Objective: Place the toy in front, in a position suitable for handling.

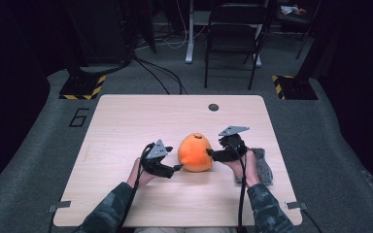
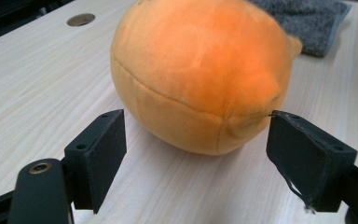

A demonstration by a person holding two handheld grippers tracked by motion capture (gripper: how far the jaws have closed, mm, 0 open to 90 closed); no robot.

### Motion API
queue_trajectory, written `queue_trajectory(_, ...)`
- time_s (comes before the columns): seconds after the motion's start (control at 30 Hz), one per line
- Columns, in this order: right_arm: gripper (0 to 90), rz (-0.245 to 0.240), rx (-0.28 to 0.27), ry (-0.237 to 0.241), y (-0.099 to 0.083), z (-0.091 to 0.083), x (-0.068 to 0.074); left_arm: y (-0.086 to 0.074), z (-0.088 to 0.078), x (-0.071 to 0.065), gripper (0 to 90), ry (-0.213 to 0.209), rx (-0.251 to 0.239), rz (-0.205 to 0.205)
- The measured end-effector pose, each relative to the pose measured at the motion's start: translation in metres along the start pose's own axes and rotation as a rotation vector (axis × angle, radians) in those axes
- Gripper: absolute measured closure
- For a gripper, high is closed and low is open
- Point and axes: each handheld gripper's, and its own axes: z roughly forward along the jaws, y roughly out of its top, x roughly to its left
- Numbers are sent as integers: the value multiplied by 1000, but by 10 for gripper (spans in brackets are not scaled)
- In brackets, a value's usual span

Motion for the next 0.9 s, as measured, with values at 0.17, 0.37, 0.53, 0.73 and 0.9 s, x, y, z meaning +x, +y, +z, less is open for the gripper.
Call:
queue_trajectory(0.17,288,24,-6,37,6,14,-12,5,1,-11,200,28,-2,-25)
queue_trajectory(0.37,275,62,14,95,4,30,-23,4,11,-17,259,24,37,-27)
queue_trajectory(0.53,410,71,42,146,0,39,-25,2,14,-18,410,21,52,-24)
queue_trajectory(0.73,601,55,71,195,-5,43,-22,1,18,-22,548,27,52,-9)
queue_trajectory(0.9,723,38,78,176,-7,45,-17,1,20,-24,624,42,51,5)
